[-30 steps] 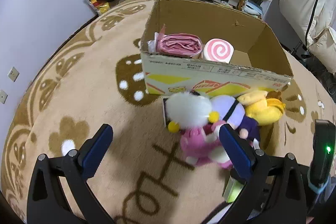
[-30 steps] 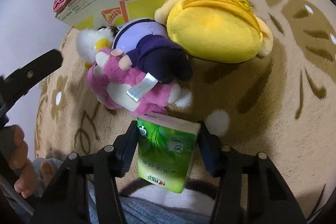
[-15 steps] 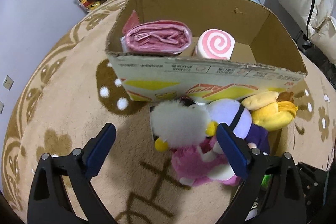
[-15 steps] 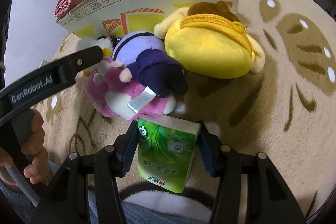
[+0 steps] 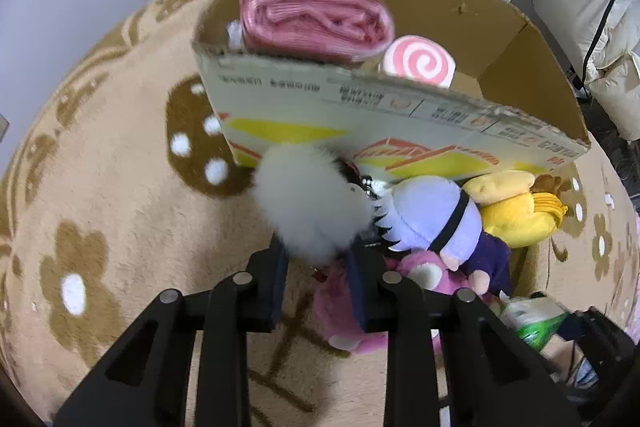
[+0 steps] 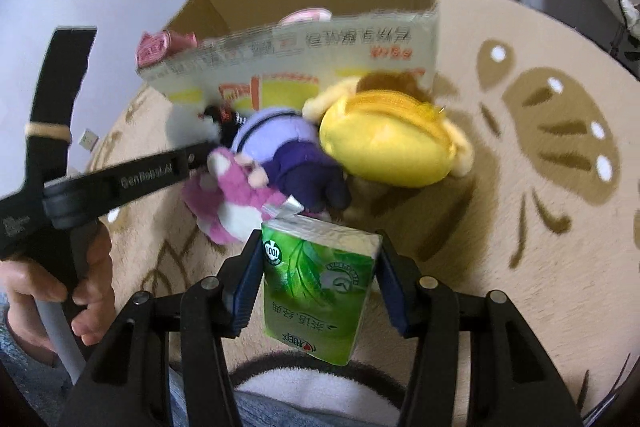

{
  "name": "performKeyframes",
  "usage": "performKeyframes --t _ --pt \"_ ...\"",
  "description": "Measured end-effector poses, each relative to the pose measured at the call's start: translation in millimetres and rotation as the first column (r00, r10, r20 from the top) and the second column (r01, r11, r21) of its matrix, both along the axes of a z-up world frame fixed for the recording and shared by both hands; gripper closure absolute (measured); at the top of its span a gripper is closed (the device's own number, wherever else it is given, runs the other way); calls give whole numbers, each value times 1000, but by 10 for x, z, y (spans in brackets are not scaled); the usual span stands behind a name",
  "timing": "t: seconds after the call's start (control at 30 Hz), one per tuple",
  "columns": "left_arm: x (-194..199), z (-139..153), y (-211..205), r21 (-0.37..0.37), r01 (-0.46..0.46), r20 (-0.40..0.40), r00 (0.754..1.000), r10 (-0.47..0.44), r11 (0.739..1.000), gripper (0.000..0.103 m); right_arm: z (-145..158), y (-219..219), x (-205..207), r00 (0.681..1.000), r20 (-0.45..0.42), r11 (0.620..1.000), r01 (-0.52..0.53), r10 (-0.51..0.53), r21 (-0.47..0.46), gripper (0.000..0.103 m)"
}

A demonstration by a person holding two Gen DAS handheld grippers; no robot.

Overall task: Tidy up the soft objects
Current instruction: 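Lift the white plush with the left tool while the right tool carries the tissue pack over the box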

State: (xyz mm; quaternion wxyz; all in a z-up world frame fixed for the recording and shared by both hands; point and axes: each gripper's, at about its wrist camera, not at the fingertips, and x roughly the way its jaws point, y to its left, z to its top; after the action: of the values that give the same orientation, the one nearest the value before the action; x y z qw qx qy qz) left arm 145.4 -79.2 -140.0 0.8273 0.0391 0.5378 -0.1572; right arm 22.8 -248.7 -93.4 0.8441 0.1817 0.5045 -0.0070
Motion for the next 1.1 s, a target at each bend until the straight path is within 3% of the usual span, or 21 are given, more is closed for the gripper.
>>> performKeyframes --t 0.27,0.33,0.5,0.7,0.87,1.1 --pt "-160 199 56 30 -12 86 996 9 999 83 328 -213 -189 982 167 996 85 -86 12 47" --pt "-208 273 59 41 -1 116 993 -4 999 95 405 -236 -217 975 201 996 92 -91 3 47" --pt "-283 515 119 35 0 190 982 -6 999 103 503 -198 -205 960 266 995 97 -89 -18 47" --pt "-199 448 163 13 -11 152 988 8 1000 103 481 -163 -211 963 256 996 90 -83 -17 47" --pt "-101 336 167 -26 -27 89 996 29 999 91 442 -176 -190 966 249 997 81 -74 -16 47" --pt "-24 209 104 7 -24 63 998 23 1000 76 349 -182 -117 972 227 998 66 -63 -5 47"
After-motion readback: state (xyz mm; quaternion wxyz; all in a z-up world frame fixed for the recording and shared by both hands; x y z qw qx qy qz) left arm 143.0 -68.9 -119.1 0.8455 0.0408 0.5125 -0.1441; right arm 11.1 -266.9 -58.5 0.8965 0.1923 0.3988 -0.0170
